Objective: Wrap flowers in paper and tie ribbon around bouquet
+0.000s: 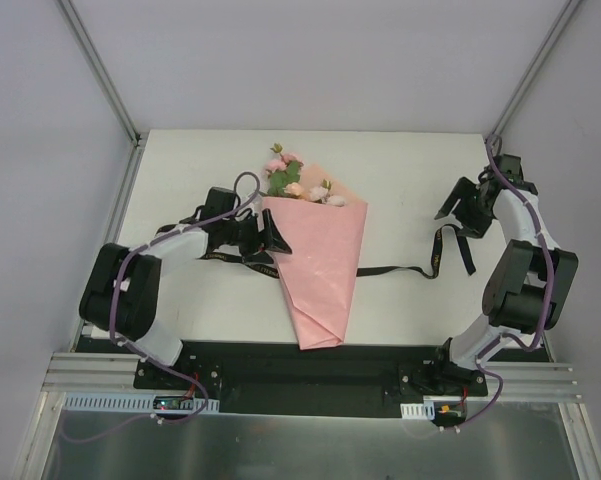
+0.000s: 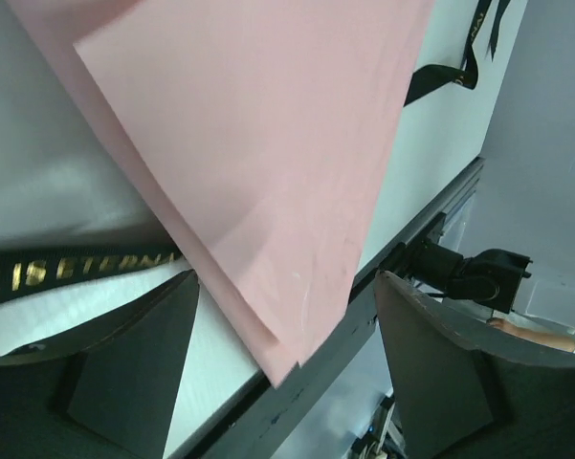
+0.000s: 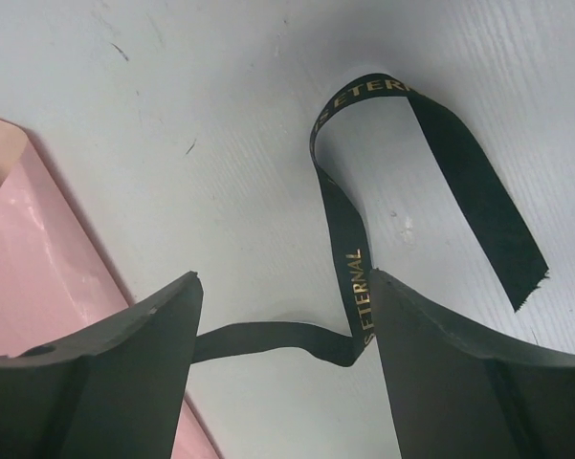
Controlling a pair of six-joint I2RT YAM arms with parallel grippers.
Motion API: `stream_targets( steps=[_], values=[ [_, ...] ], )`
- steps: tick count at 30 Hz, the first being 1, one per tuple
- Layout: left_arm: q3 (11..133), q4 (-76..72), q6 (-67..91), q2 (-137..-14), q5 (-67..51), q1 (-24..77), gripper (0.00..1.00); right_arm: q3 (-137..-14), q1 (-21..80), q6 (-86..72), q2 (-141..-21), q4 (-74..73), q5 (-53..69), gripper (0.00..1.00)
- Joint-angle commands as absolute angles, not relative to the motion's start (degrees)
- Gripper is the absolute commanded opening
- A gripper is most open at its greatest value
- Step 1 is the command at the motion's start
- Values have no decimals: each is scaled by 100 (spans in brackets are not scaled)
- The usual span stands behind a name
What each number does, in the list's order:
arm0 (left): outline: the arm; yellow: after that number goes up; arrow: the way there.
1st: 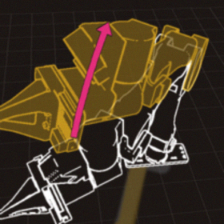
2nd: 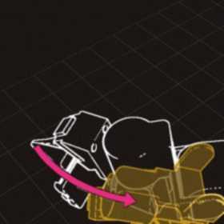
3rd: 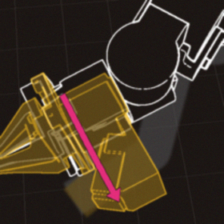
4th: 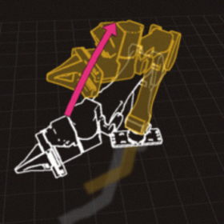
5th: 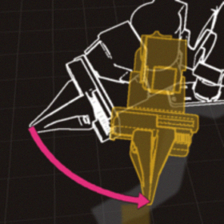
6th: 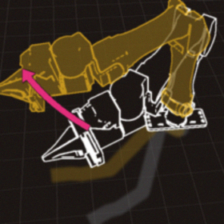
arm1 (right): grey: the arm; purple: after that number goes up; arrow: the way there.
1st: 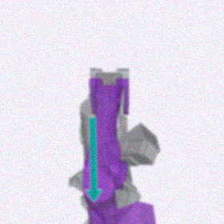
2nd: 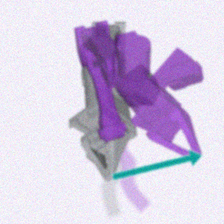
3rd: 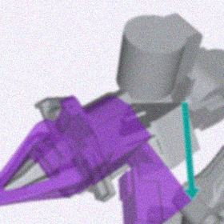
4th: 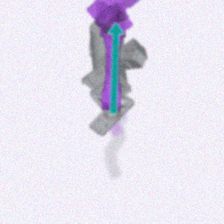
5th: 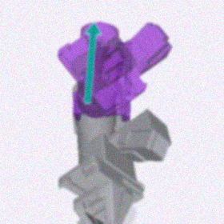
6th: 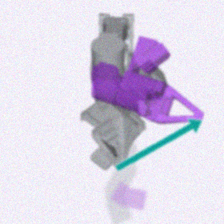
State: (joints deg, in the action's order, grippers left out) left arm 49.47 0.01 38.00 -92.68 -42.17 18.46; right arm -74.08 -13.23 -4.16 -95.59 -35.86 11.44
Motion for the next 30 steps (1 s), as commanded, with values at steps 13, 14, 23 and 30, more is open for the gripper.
stream_targets(
  steps=[13, 14, 23, 30],
  values=[
    [4218, 2723, 4086, -7251, -2326, -1950, 73, -7892, -1415, -887, -10177, -3858, 502, 73],
    [4227, 2759, 4183, -7321, -2068, -2203, 72, -7919, -1415, -922, -10213, -3850, 466, 73],
    [5299, 2708, 3999, -8752, -661, -2285, 77, -8086, -1406, -616, -10406, -3806, 457, 73],
    [5520, 2163, 4016, -9465, -834, -2215, 54, -8007, -1415, -510, -10564, -3700, 475, 73]
  ],
)
